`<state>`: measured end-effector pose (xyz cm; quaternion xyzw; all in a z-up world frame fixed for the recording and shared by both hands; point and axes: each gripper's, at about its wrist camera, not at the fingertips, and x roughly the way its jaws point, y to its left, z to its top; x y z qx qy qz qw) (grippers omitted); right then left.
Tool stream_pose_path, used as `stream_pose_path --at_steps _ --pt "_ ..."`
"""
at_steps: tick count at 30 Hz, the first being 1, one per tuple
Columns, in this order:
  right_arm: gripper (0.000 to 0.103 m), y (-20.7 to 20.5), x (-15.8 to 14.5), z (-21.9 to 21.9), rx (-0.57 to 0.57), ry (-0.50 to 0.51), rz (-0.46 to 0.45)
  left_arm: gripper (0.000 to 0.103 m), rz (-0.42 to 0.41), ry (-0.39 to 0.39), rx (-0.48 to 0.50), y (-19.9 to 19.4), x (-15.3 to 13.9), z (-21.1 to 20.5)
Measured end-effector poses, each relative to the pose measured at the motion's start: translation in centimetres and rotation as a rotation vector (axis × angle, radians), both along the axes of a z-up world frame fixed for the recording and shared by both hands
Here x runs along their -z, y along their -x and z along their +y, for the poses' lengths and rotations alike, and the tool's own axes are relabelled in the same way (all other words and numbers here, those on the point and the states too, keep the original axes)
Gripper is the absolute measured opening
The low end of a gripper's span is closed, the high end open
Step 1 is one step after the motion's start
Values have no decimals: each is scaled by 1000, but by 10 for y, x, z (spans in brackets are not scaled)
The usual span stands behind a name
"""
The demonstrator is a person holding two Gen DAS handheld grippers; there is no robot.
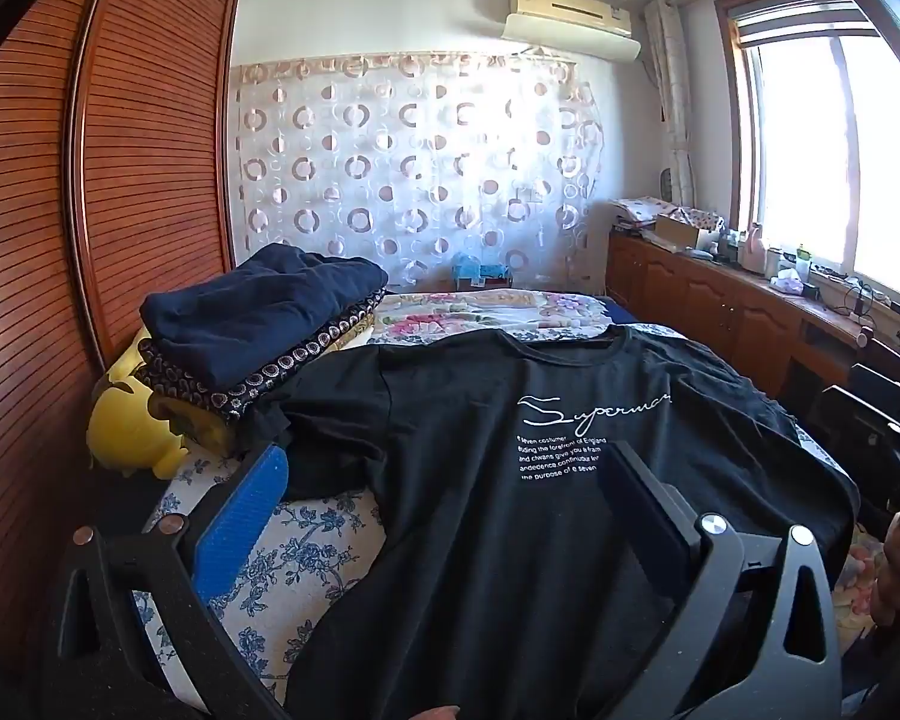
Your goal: Fold small clothes
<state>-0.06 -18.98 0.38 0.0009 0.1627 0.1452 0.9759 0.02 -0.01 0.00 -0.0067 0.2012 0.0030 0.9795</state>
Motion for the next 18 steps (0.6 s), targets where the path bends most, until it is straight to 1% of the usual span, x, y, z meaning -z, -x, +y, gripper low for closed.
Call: stream_pose_path --at_steps 1,2,8,18 --pt "103 0 0 0 0 1 -1 103 -20 8 3 1 0 0" --pt "103 0 0 0 0 1 0 103 -4 7 2 0 0 0" --pt "103 0 0 0 -2 0 4 103 2 2 -1 -1 1 1" --pt "103 -1 1 1 -2 0 6 103 -5 -2 2 0 0 0"
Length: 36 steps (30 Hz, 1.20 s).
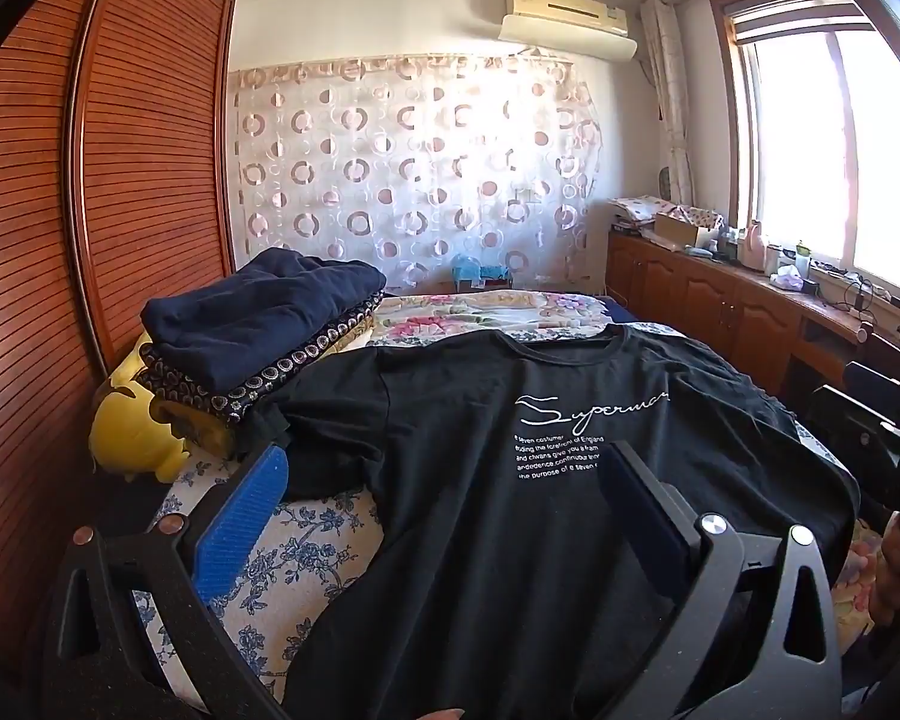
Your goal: Fold small clothes
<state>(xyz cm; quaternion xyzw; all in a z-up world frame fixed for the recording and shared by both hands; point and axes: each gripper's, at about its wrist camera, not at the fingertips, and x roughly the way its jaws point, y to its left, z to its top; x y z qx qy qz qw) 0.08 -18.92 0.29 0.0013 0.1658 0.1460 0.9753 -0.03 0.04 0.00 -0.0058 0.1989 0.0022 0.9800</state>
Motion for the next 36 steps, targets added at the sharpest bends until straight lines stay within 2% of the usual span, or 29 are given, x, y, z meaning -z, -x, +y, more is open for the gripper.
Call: stream_pose_path --at_steps 36 --pt "103 0 2 0 -1 -1 5 103 -33 -17 10 11 -18 -8"
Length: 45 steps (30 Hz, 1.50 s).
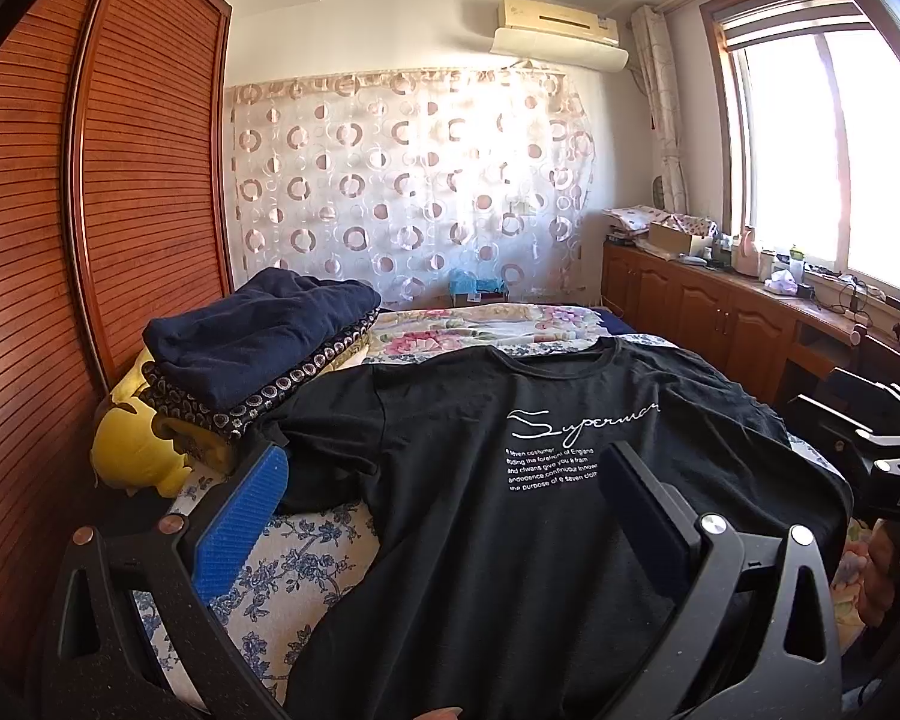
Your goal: Fold small clothes
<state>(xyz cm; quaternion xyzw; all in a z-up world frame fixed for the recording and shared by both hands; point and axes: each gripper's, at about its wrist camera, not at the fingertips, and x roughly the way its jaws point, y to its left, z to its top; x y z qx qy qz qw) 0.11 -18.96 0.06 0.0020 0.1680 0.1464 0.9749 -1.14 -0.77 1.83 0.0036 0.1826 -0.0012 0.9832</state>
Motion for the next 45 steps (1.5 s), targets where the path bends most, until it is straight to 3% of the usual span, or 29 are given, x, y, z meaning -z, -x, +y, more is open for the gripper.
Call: stream_pose_path --at_steps 34,45 --pt "103 1 -3 2 -7 -1 -2 103 -7 -5 1 2 0 -2" --pt "103 -14 7 6 -37 1 20 103 63 -2 -17 -16 23 14"
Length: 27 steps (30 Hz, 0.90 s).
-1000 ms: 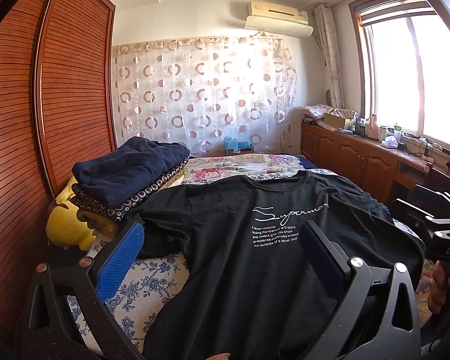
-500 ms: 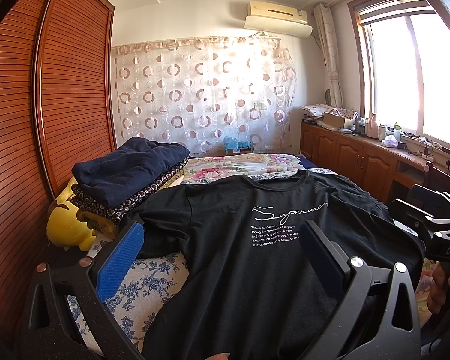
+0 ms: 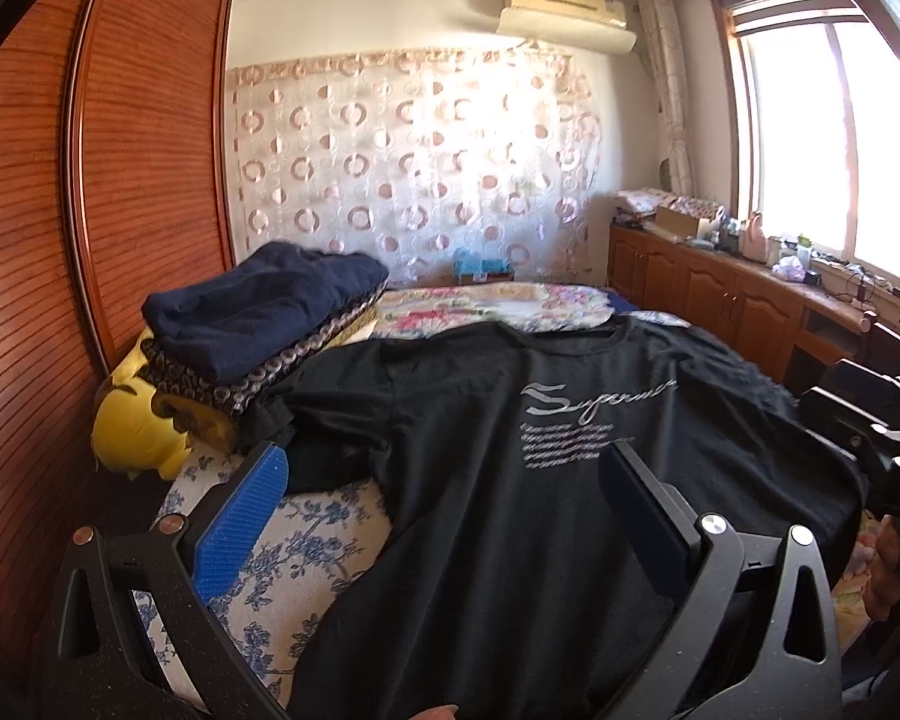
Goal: Fold small clothes
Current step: 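Move the left gripper to the shirt's side edge and close on it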
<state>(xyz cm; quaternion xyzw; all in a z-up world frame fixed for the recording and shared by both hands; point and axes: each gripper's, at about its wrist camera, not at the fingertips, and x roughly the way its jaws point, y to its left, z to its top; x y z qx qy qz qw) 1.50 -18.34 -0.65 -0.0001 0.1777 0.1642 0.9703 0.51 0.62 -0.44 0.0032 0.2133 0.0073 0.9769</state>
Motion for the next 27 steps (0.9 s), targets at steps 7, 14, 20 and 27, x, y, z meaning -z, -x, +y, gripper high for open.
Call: stream_pose_path --at_steps 7,14,20,27 --pt "103 -23 13 12 -37 23 -12 103 42 -16 -52 -20 19 31" --pt "103 -49 25 26 -88 68 10 103 71 -2 -76 -35 28 65" --pt "103 -69 26 29 -144 86 46 103 117 -9 -74 -52 34 87" --pt "96 -84 27 30 -215 94 117 103 200 -20 -66 -82 48 110"
